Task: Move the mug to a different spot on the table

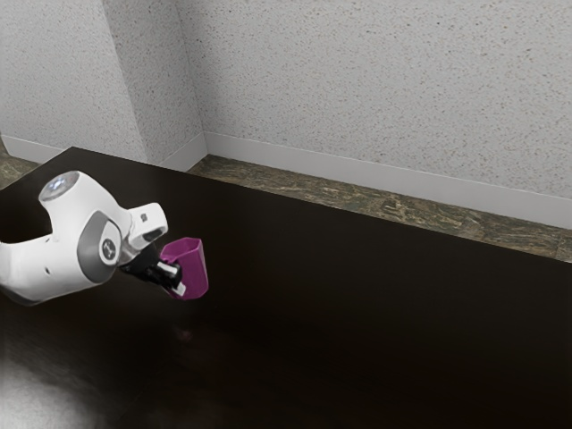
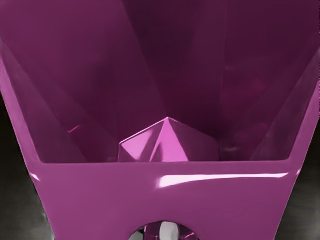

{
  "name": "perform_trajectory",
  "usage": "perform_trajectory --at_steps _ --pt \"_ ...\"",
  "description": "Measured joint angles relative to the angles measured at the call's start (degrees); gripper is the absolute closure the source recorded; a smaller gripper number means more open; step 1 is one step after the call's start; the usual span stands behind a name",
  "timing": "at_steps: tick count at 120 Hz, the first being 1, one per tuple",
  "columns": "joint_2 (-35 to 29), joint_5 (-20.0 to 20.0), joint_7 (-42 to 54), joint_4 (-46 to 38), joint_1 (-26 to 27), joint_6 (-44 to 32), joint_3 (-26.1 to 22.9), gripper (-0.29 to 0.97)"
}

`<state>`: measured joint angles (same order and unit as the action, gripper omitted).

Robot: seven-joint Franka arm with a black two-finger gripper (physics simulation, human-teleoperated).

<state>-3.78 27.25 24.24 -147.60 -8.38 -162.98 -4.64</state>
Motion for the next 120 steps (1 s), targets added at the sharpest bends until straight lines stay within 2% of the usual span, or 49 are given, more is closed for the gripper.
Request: perform_trajectory --at_steps 29,94,116,120 --pt "-0.31 1.57 -0.78 -2.93 1.37 -0.44 -1.3 0.7" --pt "0.84 1.8 -2.69 -3.49 1.59 -0.74 -1.52 0.71" --pt "2.24 1.29 -2.97 -3.43 1.52 -3.72 -1.61 0.7" --pt "2.43 1.29 -2.96 -3.43 1.5 -4.23 -1.62 0.67"
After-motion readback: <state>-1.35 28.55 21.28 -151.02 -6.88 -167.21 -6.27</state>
